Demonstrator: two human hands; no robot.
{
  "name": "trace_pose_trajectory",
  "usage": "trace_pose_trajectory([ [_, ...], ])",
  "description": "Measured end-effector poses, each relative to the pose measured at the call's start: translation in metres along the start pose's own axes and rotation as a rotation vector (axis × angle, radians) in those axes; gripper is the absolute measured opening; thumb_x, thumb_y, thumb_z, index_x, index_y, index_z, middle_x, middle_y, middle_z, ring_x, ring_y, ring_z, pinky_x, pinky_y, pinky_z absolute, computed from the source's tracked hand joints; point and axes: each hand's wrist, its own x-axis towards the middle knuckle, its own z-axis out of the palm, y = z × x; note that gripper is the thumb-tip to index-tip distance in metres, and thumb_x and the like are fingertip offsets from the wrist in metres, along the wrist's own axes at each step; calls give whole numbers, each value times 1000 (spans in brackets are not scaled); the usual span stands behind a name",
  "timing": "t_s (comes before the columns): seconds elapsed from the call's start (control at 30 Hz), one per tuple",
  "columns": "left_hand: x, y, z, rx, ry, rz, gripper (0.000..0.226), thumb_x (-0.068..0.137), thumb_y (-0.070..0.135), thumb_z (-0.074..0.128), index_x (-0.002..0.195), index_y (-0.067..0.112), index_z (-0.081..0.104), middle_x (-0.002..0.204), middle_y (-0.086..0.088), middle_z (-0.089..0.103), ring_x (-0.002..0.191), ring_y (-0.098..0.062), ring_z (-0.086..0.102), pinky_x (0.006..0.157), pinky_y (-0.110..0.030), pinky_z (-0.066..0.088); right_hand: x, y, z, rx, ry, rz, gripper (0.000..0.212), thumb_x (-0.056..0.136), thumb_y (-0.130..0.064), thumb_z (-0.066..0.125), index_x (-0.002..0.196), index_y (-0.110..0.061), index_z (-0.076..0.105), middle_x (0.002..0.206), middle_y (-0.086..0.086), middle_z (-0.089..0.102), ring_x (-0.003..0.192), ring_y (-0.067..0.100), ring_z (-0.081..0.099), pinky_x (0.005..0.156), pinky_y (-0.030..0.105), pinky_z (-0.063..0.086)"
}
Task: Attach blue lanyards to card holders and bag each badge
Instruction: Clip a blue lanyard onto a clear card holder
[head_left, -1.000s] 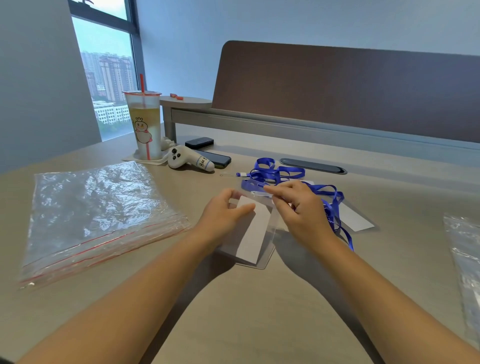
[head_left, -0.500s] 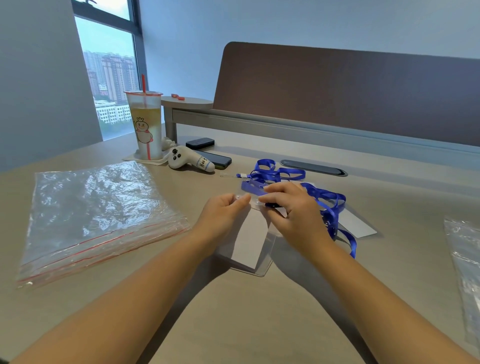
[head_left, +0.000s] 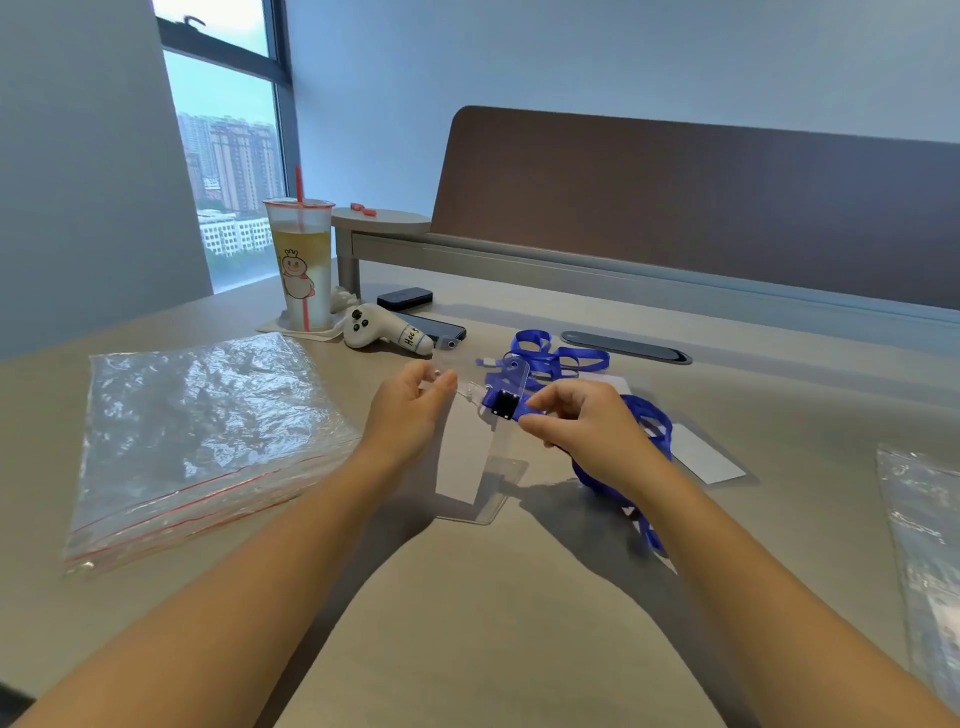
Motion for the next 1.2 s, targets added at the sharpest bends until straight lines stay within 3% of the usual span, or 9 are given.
trace_pose_trajectory([
  [0.17,4,18,-14,-42,-64,-6,31,95,23,40,66,18,46,65,-1,46,65,-12,43,58,-21,31,3,-17,-14,277,-193,133,18,89,-6,49,75,-16,54,68,1,62,58,6,63,64,17,52],
  [0.3,8,31,-33,-97,-101,-11,28,95,25,39,70,15,48,77,-13,50,79,-25,46,68,-32,37,7,-23,-17,337,-228,114,12,89,-7,50,81,-15,55,56,0,60,46,7,60,64,23,54],
  [0.43,9,37,-50,-151,-87,-46,25,95,26,39,76,17,53,85,-14,53,78,-24,50,74,-35,41,14,-33,-17,376,-178,51,16,88,-1,48,85,-12,60,52,-2,57,45,5,55,58,18,51],
  [0.6,17,42,-60,-183,-63,-79,26,95,26,39,74,19,52,79,-3,55,74,-18,52,68,-27,42,23,-50,-18,308,-17,-63,20,88,2,47,100,-7,60,70,1,60,54,4,59,57,10,51],
  [0.7,21,49,-60,-246,-50,-103,26,96,26,37,75,20,52,79,-1,56,72,-15,53,64,-25,44,30,-59,-22,211,160,-115,11,86,-2,53,95,-6,59,69,-1,59,51,4,57,47,5,45],
  [0.8,26,54,-59,-281,-14,-98,26,96,27,35,76,21,51,78,0,56,70,-14,53,61,-24,44,35,-60,-26,115,209,-113,7,85,-12,58,90,-8,60,65,-3,58,44,0,53,42,4,39],
  [0.97,34,56,-54,-324,72,-120,24,96,27,34,77,25,48,77,1,56,69,-14,56,64,-27,48,38,-54,-31,53,116,-71,10,88,-13,53,94,-8,59,72,-3,56,62,6,50,54,9,41],
  [1.2,31,29,-38,-166,-12,-152,31,96,26,37,69,14,46,70,-5,51,67,-16,47,62,-27,37,26,-17,-34,24,-15,58,17,86,-8,56,102,-8,62,92,-2,61,79,5,56,66,11,45],
])
